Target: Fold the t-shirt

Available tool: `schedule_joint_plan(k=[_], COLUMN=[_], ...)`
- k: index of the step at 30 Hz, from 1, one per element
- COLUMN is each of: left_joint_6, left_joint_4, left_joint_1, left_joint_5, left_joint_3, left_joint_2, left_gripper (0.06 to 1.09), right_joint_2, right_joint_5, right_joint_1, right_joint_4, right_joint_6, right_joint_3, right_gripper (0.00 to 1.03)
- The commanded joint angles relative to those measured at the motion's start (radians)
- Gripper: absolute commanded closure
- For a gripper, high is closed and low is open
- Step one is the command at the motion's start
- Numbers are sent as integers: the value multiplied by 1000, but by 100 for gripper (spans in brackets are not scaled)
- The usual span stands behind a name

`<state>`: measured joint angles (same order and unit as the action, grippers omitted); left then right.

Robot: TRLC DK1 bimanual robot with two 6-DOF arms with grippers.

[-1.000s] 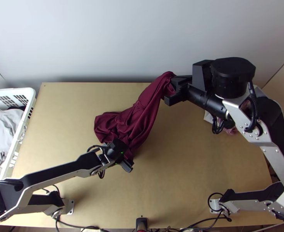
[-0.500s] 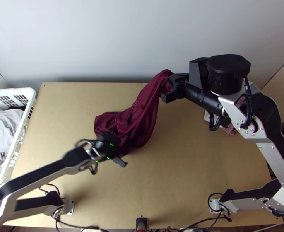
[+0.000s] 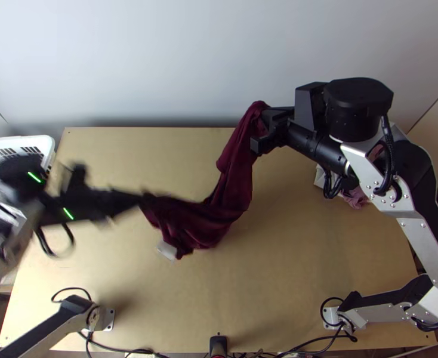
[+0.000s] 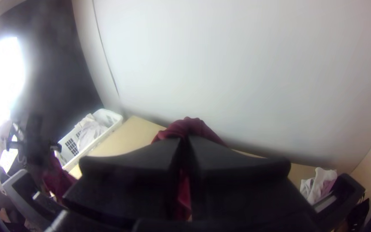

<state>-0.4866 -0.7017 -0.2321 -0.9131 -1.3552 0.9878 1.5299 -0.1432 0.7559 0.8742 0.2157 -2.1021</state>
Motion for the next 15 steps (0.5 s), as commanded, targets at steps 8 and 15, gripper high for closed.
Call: schedule_joint_plan(k=[8, 15], left_joint_6=[-552, -449], left_joint_4=[630, 561], left_joint_1=[652, 666], left_joint_5=[-273, -191], left_joint_3=[62, 88], left_joint_2=[322, 394], left_gripper=[105, 105], right_joint_2=[150, 184], right_joint_5=[17, 22], right_joint_1=[-118, -109], right_joint_4=[-38, -43], right_joint_6=[60, 65], right_joint_3=[-190, -173], right_gripper=[100, 100])
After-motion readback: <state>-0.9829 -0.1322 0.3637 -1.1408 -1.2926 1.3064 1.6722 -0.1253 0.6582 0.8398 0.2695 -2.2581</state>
